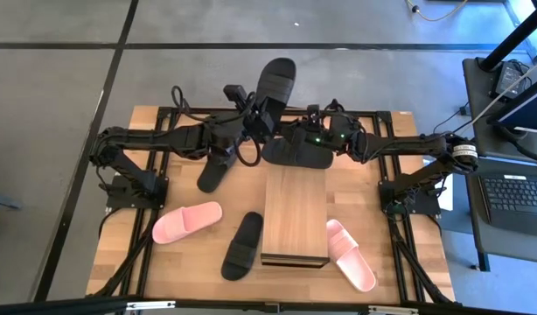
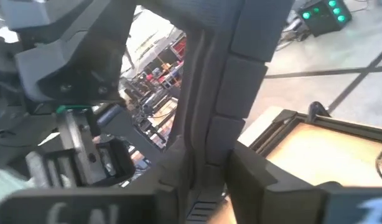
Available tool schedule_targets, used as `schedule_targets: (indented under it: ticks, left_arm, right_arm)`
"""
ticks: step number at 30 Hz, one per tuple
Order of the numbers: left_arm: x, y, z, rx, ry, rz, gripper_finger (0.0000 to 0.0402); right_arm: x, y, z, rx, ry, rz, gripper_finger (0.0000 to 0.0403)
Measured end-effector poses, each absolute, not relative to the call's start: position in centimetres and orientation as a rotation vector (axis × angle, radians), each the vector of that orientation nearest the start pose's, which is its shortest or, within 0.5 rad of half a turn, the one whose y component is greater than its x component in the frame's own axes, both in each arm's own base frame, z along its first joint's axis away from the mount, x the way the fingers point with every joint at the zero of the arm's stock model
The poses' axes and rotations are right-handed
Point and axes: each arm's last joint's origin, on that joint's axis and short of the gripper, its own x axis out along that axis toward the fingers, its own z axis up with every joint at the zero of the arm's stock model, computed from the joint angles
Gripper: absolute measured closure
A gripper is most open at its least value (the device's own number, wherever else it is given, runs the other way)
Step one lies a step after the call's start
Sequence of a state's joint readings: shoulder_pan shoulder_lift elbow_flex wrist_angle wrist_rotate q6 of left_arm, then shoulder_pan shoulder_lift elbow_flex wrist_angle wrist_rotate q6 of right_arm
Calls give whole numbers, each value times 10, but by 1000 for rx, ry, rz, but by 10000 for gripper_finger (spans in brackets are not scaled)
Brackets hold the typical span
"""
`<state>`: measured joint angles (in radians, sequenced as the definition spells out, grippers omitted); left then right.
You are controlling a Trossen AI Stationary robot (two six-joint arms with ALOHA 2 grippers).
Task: Pick and place slides into the shelf
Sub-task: Put the black slipper on the shelf
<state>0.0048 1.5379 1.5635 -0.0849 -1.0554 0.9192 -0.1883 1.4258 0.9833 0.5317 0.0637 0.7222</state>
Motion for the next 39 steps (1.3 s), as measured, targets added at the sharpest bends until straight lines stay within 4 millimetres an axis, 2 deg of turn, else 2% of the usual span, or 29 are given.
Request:
schedule_targets:
  ticks: [10,19,23,33,39]
  left_arm:
    - [337,25,428,862,540,953,344]
    - [336,18,429,852,523,937,242]
    - [336,11,427,859,534,926,215]
    - [329,-16,407,830,631,874,207]
    - [317,-35,403,750,612,829,207]
  right_arm:
    - [319,-61,323,691,-163,-165,340]
    - [320,-60,323,686,-156,-141,340]
    - [319,-60,324,685,-156,-140,340]
    - [314,-69,329,679,-178,-143,342]
    - [312,-77,326,684,-120,-85,343]
